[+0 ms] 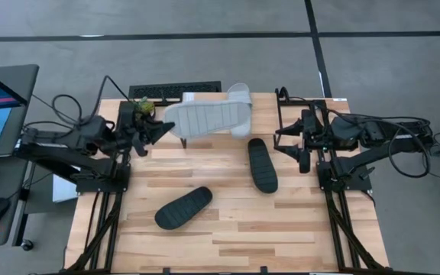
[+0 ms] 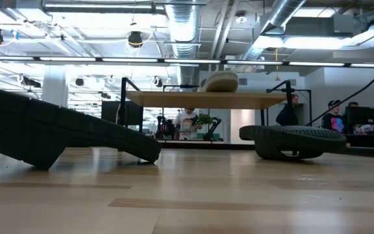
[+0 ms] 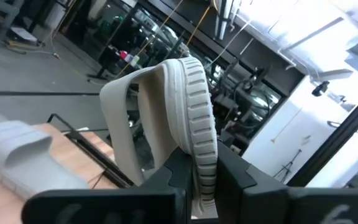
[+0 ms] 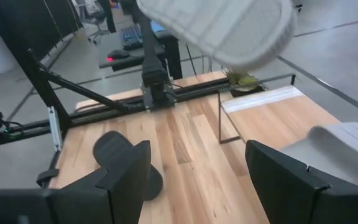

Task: Pick and place slides into the shelf
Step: Put the gray slide on the shelf

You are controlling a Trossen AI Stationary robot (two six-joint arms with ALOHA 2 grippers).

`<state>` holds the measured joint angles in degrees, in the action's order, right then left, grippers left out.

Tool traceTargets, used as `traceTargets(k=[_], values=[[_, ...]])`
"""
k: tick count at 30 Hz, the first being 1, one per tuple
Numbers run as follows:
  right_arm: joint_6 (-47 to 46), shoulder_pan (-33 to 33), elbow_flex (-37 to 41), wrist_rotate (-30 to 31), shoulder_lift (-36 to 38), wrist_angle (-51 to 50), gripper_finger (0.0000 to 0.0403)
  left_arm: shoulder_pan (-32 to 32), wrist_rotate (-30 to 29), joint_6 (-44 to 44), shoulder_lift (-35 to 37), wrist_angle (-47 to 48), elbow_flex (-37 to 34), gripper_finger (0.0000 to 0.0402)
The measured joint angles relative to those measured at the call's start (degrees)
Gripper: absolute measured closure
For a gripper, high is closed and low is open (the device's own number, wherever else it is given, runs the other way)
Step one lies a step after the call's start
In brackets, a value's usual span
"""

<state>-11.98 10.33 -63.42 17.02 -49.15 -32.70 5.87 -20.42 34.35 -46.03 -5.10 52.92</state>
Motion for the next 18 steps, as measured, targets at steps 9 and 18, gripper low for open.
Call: traceTargets(k=[9, 18], values=[[0.1, -0.7, 0.0, 0.1, 0.0, -1.7, 0.0148, 0.0, 1.5, -2.4, -4.1, 6.1, 6.8, 0.0381], [0.4, -0.7, 0.0, 0.1, 0.0, -1.7, 0.0148, 0.0, 3.5, -16.5, -4.2, 9.8, 9.4, 0.0381]])
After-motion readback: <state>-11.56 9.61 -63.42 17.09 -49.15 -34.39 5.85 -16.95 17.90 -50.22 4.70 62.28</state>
